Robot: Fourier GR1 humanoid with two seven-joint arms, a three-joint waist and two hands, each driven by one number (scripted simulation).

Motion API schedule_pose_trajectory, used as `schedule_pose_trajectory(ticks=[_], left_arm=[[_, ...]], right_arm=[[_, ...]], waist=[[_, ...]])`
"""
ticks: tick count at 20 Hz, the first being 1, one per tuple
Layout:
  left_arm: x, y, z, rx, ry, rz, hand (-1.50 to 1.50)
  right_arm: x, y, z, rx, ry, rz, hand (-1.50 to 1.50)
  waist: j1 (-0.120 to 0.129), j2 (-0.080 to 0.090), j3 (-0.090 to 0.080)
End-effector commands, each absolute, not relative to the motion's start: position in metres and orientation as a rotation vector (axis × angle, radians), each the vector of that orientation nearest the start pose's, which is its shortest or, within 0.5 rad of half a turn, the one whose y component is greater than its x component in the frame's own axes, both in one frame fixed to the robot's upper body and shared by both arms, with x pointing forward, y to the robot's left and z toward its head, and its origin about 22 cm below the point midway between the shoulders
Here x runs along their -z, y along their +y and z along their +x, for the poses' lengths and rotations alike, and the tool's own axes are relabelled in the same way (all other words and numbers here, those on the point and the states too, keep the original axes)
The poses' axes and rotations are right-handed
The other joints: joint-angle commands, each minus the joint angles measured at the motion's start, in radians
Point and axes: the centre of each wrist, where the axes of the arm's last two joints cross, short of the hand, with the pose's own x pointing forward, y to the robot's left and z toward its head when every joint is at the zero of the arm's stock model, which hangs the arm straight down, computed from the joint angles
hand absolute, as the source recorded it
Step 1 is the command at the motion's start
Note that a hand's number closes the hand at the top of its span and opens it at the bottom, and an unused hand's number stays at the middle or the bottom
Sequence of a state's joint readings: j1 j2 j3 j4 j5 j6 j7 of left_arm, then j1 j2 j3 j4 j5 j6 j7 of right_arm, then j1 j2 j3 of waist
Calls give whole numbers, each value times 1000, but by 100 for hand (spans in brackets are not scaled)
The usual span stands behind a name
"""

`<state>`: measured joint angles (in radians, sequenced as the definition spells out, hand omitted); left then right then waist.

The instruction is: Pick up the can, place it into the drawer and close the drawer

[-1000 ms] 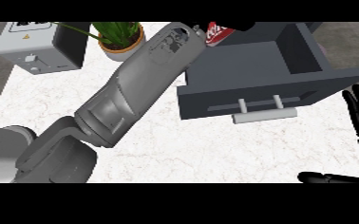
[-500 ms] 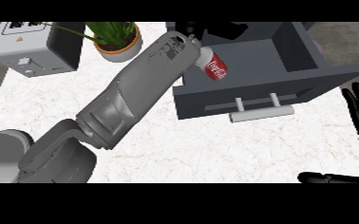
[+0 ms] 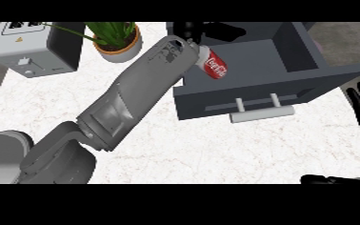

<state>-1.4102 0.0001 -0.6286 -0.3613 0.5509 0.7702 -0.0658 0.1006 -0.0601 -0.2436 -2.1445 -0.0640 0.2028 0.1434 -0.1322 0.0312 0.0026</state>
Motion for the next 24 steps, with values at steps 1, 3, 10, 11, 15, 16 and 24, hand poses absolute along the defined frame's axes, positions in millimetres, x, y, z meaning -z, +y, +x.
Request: schedule_pose_trajectory(ticks=[1, 3, 10, 11, 15, 16, 24], left_arm=[[-149, 2, 429, 136, -1762, 332, -150], [-154, -3, 426, 134, -1769, 324, -150], [-169, -9, 426, 89, -1769, 231, -150], [-168, -12, 422, 71, -1763, 220, -150], [-169, -15, 418, 52, -1795, 192, -150], [-178, -13, 425, 39, -1800, 222, -150], [-201, -24, 423, 32, -1815, 225, -150]], right_arm=[[-130, -291, 170, -135, -1949, -226, -150], [-136, -294, 184, -202, -1974, -332, -150], [-149, -281, 185, -392, -2018, -448, -150], [-148, -277, 183, -436, -2009, -451, -150], [-150, -275, 188, -546, -1999, -562, -150], [-152, -272, 186, -582, -2014, -591, -150], [-131, -254, 214, -851, -1876, -839, -150]], waist=[[-4, -1, -1], [2, 3, -1], [36, -4, -1], [34, -7, -1], [61, -13, -2], [65, -12, -2], [97, -18, -2]])
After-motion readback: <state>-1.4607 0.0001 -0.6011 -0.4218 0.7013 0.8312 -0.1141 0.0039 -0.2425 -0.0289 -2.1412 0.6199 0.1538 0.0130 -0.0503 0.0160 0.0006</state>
